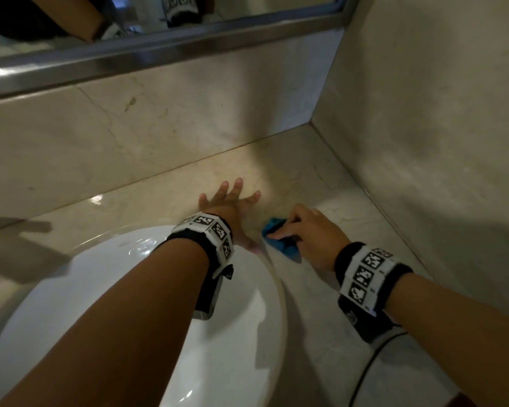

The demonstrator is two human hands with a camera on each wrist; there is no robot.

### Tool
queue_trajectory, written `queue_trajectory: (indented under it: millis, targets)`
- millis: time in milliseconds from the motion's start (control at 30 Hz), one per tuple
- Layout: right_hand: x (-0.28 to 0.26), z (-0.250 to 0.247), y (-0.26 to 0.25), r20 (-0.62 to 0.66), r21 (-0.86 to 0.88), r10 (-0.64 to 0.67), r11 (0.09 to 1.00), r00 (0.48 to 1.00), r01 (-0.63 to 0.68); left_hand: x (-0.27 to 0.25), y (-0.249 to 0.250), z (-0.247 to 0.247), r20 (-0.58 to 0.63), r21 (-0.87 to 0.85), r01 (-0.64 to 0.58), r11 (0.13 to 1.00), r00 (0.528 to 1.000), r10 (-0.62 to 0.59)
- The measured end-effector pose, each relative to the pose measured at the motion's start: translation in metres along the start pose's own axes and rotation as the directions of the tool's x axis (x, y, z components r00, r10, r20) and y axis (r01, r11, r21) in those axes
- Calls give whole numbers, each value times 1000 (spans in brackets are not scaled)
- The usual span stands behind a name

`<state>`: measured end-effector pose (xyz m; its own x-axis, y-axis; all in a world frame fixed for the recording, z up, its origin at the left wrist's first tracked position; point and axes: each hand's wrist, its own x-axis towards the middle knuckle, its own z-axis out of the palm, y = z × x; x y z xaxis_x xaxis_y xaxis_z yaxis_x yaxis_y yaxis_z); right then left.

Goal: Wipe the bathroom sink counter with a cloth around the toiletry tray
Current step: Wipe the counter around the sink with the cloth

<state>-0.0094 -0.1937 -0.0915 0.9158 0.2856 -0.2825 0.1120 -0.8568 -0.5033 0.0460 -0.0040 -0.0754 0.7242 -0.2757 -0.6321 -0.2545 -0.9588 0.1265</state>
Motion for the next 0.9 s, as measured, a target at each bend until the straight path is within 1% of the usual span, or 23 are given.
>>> queue_trajectory:
  millis: [67, 133, 167, 200, 233, 267, 333, 400, 433, 467, 500, 533, 567, 600, 633, 667, 700, 733, 767, 800, 833, 867, 900]
  targets:
    - [14, -2, 0, -63, 16, 61, 998, 996, -60, 1, 0, 0, 6, 0, 4, 1000, 1000, -4]
    - [20, 0, -4, -85, -45, 30, 998, 996, -34, 1, 1, 0, 2, -5, 11, 1000, 1000, -11]
    - [16, 1, -7, -81, -16, 30, 999, 996, -31, 1, 1, -1, -1, -4, 8, 1000, 1000, -8]
    - [8, 2, -8, -73, 51, 43, 998, 996, -40, -1, 2, -2, -4, -5, 5, 1000, 1000, -5]
    - [-2, 4, -6, -54, 90, 38, 995, 998, -34, 0, 3, -3, -3, -14, 8, 1000, 1000, -8]
    - [-14, 6, -4, -24, 74, 9, 997, 1000, -7, 0, 4, -4, 3, -22, 18, 1000, 1000, -18]
    - [-36, 7, 5, 67, -24, -47, 999, 997, 49, 0, 7, -2, -1, -24, 45, 999, 999, -45]
    - [-47, 2, 19, 143, -70, -74, 994, 987, 85, 1, 12, 0, -21, -71, 59, 996, 998, -60]
    - [-46, -1, 24, 151, -92, -78, 991, 986, 92, 1, 16, -1, -17, -101, 68, 993, 997, -70]
    - [-43, -5, 27, 135, -93, -57, 993, 989, 70, 1, 19, -1, -3, -108, 89, 990, 996, -90]
    - [-37, -10, 28, 87, -61, -29, 998, 996, 35, 0, 23, -2, 12, -92, 114, 989, 993, -114]
    - [-28, -14, 28, 15, 31, 13, 999, 1000, -13, 0, 26, -2, 24, -71, 133, 989, 991, -132]
    - [-17, -19, 30, -83, 111, 68, 992, 994, -59, 1, 28, -2, 31, -59, 141, 988, 990, -139]
    - [-5, -23, 34, -143, 162, 140, 980, 980, -116, 1, 28, 0, 33, -60, 141, 988, 990, -139]
    - [6, -25, 39, -172, 186, 180, 971, 969, -147, 1, 27, 2, 34, -68, 137, 988, 990, -135]
    - [17, -27, 45, -193, 176, 193, 971, 962, -159, 0, 26, 4, 34, -76, 132, 988, 991, -129]
    - [24, -31, 49, -188, 156, 232, 966, 954, -205, 0, 25, 5, 35, -86, 128, 988, 991, -126]
    - [28, -35, 54, -157, 105, 255, 965, 954, -241, 0, 23, 5, 37, -96, 127, 987, 992, -124]
    - [31, -38, 61, -148, 19, 257, 966, 955, -257, 0, 23, 5, 37, -104, 127, 986, 992, -124]
    - [30, -41, 68, -166, -67, 268, 957, 949, -282, 0, 22, 5, 36, -110, 126, 986, 992, -123]
    - [27, -43, 71, -178, -88, 273, 953, 946, -291, 1, 22, 5, 35, -113, 125, 986, 992, -121]
    - [21, -42, 71, -179, -71, 275, 954, 945, -291, 1, 22, 5, 37, -115, 124, 986, 992, -120]
    - [15, -39, 69, -176, -52, 253, 963, 951, -265, 2, 22, 4, 42, -120, 124, 985, 992, -119]
